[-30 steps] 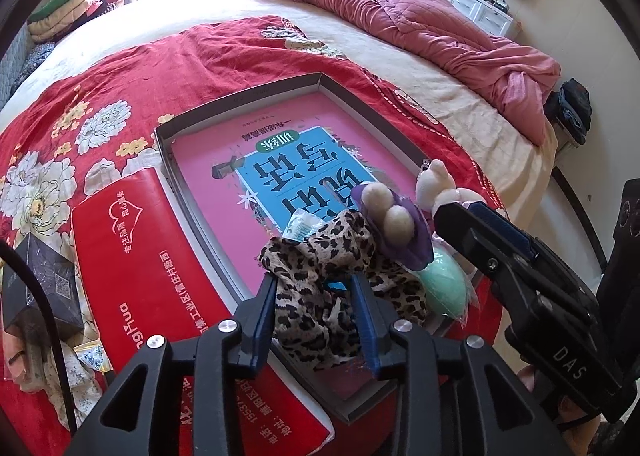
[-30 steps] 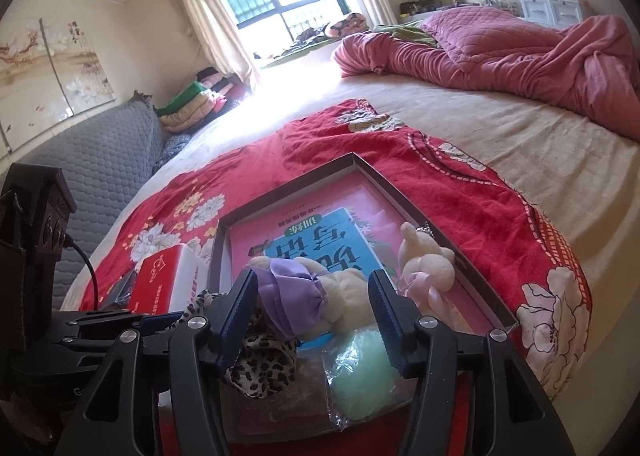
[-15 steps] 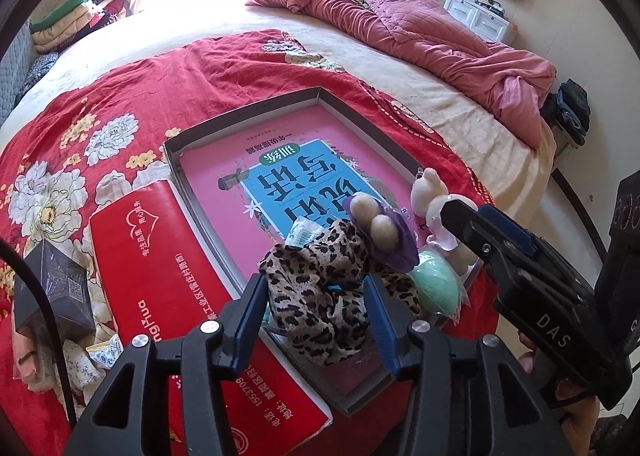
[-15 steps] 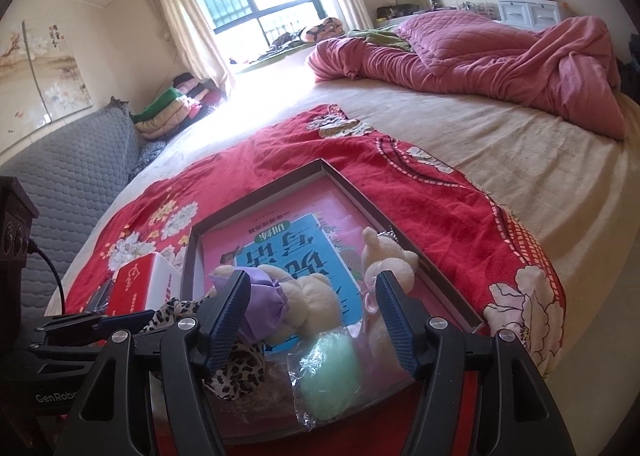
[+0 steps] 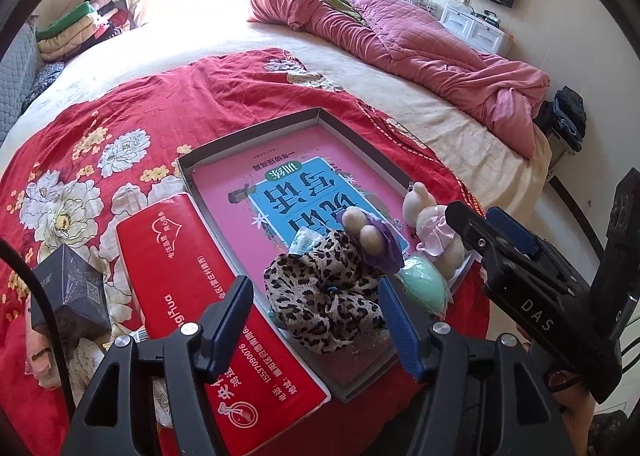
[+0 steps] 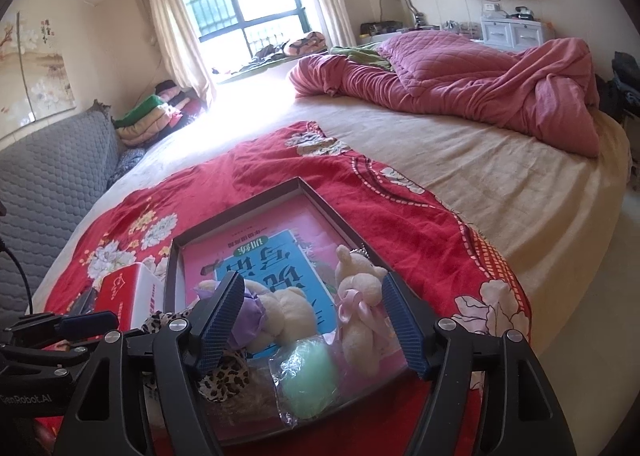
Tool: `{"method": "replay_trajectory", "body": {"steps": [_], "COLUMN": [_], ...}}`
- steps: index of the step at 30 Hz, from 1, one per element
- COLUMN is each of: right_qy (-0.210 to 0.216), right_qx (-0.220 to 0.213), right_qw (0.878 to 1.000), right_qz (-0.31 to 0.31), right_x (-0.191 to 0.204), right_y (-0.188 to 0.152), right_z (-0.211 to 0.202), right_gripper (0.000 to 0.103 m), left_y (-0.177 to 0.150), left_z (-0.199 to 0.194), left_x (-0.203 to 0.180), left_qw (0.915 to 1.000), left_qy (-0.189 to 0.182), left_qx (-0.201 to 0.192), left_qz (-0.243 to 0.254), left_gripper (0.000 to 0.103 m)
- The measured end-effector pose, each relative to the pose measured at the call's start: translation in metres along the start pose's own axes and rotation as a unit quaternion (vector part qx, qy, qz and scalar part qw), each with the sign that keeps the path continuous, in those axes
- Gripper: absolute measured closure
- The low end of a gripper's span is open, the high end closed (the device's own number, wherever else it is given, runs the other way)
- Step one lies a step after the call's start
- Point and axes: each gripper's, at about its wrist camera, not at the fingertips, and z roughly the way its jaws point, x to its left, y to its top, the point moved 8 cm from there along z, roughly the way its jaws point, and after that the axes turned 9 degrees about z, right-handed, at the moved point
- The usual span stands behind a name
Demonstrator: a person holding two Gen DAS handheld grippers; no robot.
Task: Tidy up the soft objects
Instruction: 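Move both open tools back over the remaining pile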
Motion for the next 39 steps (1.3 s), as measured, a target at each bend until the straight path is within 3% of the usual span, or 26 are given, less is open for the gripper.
{"method": "replay_trajectory", "body": {"steps": [8,14,22,30,39], "right_qy": [-0.007,-0.009,0.004,0.050,0.104], "right_qx": [-0.016,-0.058,-0.061,-0.057,-0.034], "right_qw": [1.000,0.998,0.998,0.995,0.987], "right_qz": [-0.017,-0.011,-0.028,-0.060,-0.121], "right_x": [0.012,0.017,0.037,0.087,0.158], "right_y": [0.005,0.019,0.019,0.012,-0.014], "right_z": [-0.013,-0.036,-0.049,-0.064,-0.079], "right_gripper": [0.030,0.030,0.029,0.029,0.029], "left_y": [-0.003,-0.010,-0.034,-0.061,-0.093], "left_z": [-0.021,-0.033,-0.051,-0.081,-0.120], "left_x": [0.006,0.014,0.029,0.078,0.156], "left_qw": [0.9998,0.9996,0.9994,0.9968,0.9865], "left_qy": [0.006,0.011,0.019,0.053,0.100], "left_qx": [-0.016,-0.020,-0.014,-0.014,-0.022], "left_qz": [-0.005,-0.015,-0.024,-0.058,-0.128], "left_gripper": [0.034,0.032,0.032,0.032,0.032]}}
